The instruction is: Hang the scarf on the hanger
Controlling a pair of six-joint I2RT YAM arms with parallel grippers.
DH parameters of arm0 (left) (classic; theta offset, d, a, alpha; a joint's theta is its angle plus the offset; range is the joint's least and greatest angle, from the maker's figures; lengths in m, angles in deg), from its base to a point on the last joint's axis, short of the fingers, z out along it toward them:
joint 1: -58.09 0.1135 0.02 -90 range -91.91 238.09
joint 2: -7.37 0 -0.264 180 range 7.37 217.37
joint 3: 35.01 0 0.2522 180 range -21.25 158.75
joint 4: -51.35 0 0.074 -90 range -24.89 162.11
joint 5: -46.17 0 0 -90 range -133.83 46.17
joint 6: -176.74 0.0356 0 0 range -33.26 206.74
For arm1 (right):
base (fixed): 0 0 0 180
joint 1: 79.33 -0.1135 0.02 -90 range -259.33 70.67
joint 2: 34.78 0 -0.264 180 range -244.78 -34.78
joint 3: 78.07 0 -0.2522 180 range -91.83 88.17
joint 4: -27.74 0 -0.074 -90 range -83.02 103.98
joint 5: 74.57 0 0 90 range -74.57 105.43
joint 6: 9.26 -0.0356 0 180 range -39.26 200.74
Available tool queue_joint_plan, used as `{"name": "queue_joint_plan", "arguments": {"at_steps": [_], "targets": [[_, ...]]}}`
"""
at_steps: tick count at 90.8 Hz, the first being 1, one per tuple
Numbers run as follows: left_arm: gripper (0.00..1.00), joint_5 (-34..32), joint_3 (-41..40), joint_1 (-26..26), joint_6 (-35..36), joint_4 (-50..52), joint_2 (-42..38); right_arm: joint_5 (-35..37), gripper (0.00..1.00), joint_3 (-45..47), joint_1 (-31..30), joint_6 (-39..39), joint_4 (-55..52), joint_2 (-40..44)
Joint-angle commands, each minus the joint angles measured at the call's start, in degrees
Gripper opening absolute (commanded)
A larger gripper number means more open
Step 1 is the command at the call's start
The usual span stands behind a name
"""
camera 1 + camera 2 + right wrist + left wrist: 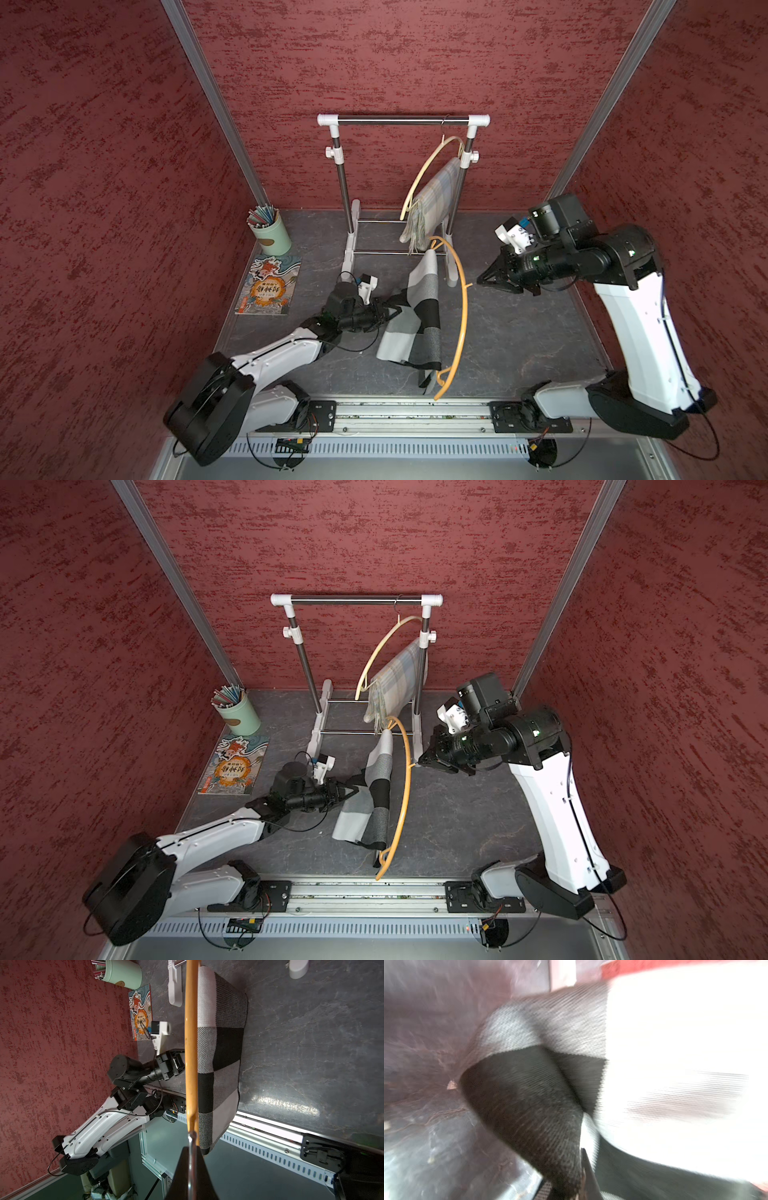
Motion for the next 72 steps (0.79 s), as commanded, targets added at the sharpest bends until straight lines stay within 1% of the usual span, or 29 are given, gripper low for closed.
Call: {"name": "queue_joint_plan", "arguments": {"at_steps": [1, 9, 14, 21, 30, 38, 44, 58, 72], "targets": [[0.00, 2.6, 3.8, 4.0, 2.9, 13.1, -7.7, 0.9, 0.00, 0.9, 0.2, 1.2, -5.1, 2.2], [0.00, 4.8, 7.7, 7.9, 4.6, 21.9, -15.1, 1.4, 0.00, 1.5, 0.2, 1.2, -4.6, 2.2], [0.00, 5.9, 9.9, 10.5, 5.8, 26.7, -17.7, 1.3, 0.00, 1.6, 0.1, 1.3, -4.3, 2.2], [0.00, 8.2, 11.4, 12.8, 6.1, 29.5, -19.2, 0.7, 0.00, 1.9, 0.2, 1.1, -3.6, 2.1], [0.00, 10.5, 12.2, 14.1, 4.5, 31.0, -20.0, 0.1, 0.00, 2.0, 0.2, 1.2, -3.2, 1.7], [0.00, 10.1, 13.6, 14.4, 4.4, 32.5, -21.6, 0.2, 0.00, 2.3, 0.1, 1.5, -3.1, 1.6], [0.00, 11.0, 15.0, 14.8, 4.6, 34.4, -21.3, 0.6, 0.00, 2.8, 0.1, 1.9, -2.9, 1.5], [0.00, 12.2, 18.5, 15.8, 4.0, 38.2, -22.4, 4.2, 0.00, 4.6, 0.1, 3.1, -2.7, 1.2], [0.00, 14.2, 19.4, 16.2, 4.8, 41.6, -21.1, 3.1, 0.00, 6.0, 0.1, 1.8, -0.1, 1.4]]}}
